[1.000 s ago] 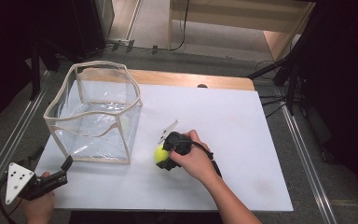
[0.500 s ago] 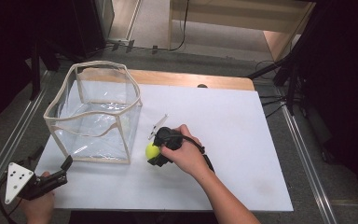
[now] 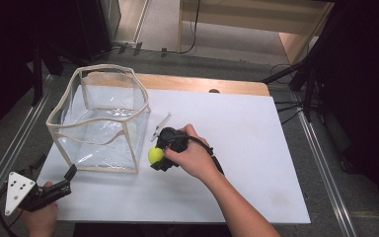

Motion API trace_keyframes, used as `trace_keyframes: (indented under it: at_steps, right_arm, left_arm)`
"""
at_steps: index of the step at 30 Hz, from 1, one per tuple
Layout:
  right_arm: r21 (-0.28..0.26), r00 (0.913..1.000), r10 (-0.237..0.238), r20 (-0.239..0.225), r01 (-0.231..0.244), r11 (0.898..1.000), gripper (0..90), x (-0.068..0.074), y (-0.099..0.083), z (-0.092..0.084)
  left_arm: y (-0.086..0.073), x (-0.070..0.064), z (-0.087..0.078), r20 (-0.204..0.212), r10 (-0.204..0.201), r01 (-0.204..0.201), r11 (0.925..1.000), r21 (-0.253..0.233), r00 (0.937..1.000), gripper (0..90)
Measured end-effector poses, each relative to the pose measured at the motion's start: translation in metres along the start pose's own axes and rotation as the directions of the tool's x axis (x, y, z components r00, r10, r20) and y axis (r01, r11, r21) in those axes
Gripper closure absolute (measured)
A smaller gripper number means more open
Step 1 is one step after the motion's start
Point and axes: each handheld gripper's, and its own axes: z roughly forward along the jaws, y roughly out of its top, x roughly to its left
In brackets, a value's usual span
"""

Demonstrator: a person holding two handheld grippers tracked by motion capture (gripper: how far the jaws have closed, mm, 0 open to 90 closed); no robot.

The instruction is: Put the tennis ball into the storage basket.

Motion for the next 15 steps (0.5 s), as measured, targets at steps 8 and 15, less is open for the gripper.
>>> trace_keyframes:
  at_steps: [8,15]
  right_arm:
    - [0.004,0.9999,-0.012,-0.001,0.012,1.000,23.9,0.001,0.011,-0.011]
    - [0.005,0.9998,-0.020,-0.001,0.020,1.000,23.9,0.001,0.020,-0.024]
  left_arm:
    - [0.000,0.000,0.000,0.000,-0.003,0.003,1.0000,0.002,1.0000,6.8]
    - [0.000,0.000,0.000,-0.001,-0.004,0.004,1.0000,0.003,1.0000,6.8]
